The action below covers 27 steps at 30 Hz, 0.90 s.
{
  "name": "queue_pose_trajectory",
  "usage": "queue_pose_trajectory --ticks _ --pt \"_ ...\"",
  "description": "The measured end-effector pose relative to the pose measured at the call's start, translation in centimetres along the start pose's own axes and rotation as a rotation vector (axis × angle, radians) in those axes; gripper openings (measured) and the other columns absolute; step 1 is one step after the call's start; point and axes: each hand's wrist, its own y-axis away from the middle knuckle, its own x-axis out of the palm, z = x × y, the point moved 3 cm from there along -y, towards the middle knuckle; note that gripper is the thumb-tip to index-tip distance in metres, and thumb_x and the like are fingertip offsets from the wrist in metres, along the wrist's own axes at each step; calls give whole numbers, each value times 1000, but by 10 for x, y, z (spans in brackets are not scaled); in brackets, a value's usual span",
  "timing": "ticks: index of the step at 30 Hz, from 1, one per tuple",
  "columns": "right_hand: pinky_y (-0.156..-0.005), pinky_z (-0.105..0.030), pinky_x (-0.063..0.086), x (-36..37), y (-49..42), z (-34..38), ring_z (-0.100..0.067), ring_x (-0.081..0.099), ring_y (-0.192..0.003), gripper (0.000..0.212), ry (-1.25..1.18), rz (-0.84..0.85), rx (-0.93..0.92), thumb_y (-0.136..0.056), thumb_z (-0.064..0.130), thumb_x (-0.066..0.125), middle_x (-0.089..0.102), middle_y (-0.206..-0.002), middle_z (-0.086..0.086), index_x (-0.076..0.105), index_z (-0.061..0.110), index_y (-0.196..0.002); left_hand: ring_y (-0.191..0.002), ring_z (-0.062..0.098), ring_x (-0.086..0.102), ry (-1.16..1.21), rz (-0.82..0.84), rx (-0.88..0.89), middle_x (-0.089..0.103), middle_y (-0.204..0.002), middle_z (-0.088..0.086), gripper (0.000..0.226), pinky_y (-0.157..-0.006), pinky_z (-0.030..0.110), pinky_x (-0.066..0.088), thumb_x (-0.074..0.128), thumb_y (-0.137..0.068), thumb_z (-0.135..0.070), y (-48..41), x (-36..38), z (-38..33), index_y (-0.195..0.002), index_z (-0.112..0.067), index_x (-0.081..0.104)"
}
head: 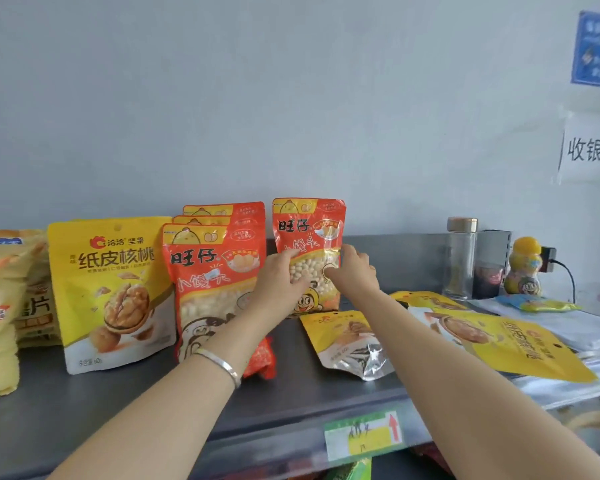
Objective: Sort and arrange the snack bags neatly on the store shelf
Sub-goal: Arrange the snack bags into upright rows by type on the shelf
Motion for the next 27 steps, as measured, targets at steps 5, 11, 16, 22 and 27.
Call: queue_pose_trajectory --ticks 5,11,16,22,27 --pt "-98 -45 40 11 -43 -27 -38 38 -130 64 -101 107 46 -89 31 53 35 -144 -16 27 15 -145 -117 18 47 310 -6 -321 43 -134 2 64 -93 28 40 62 -86 -22 -44 50 9 -143 -21 33" --pt "-103 -46 39 40 -74 -50 -36 38 -133 74 -276 188 79 -92 33 54 33 -149 -15 15 13 -151 -123 31 45 356 -218 -566 38 -138 11 80 -103 48 41 68 -81 -24 -81 79 40 -147 -23 23" --pt "-96 -44 48 58 -81 -60 -28 52 -117 60 -442 221 86 -94 31 51 51 -134 -8 27 16 -146 -126 32 42 460 -236 -656 40 -141 11 81 -101 45 38 63 -85 -18 -87 98 58 -149 -22 14" --pt "-94 -43 49 63 -86 -65 -27 56 -112 44 -560 181 73 -96 25 51 57 -125 -7 39 15 -137 -116 23 47 497 -255 -562 46 -133 8 69 -85 33 37 55 -86 -4 -84 104 48 -145 -20 24" --pt "-85 -40 47 46 -81 -58 -22 54 -100 40 -789 38 42 -98 32 44 56 -110 -1 41 14 -133 -119 19 48 418 -247 -384 49 -132 -1 66 -102 43 39 56 -85 -10 -84 93 18 -142 -27 29"
